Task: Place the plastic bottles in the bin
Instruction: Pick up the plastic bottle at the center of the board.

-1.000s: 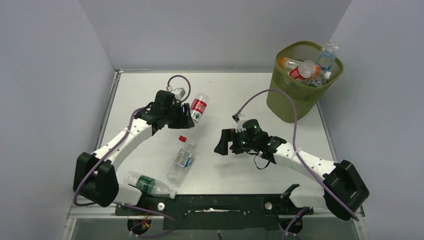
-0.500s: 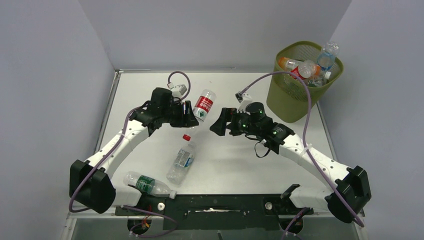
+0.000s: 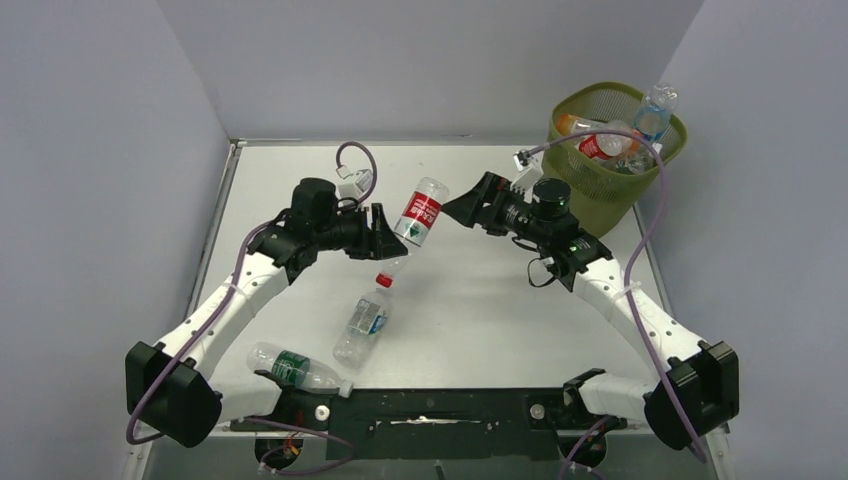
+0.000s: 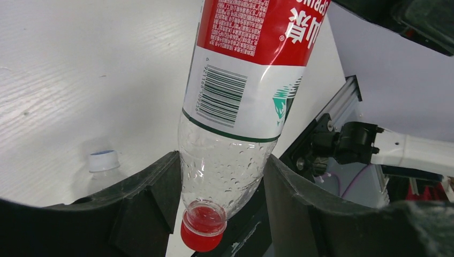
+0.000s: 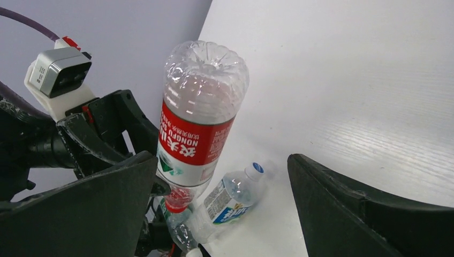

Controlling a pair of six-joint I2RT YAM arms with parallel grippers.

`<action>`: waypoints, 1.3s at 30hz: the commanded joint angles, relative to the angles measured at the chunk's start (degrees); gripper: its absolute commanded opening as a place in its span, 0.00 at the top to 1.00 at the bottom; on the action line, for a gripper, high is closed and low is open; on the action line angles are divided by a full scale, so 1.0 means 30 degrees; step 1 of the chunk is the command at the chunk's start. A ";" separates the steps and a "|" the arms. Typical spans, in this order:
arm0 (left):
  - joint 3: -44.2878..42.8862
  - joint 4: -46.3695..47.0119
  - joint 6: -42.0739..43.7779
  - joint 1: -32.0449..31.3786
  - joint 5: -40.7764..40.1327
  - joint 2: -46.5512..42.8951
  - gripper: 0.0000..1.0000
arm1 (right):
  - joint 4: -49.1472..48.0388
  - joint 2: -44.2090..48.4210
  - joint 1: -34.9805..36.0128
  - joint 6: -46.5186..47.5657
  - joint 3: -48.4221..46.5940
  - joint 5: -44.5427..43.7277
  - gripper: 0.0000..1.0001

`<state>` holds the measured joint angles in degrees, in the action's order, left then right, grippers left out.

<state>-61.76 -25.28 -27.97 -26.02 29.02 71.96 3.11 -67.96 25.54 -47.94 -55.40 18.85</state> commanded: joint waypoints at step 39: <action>0.2203 0.2208 -0.1310 -0.0639 0.2443 -0.1416 0.44 | -0.6081 -0.0224 0.3260 -0.2476 0.3925 -0.0123 0.50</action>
<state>-53.39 -20.43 -32.36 -28.42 36.47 66.54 -13.30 -72.31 34.68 -56.47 -46.24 20.01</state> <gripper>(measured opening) 0.561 0.583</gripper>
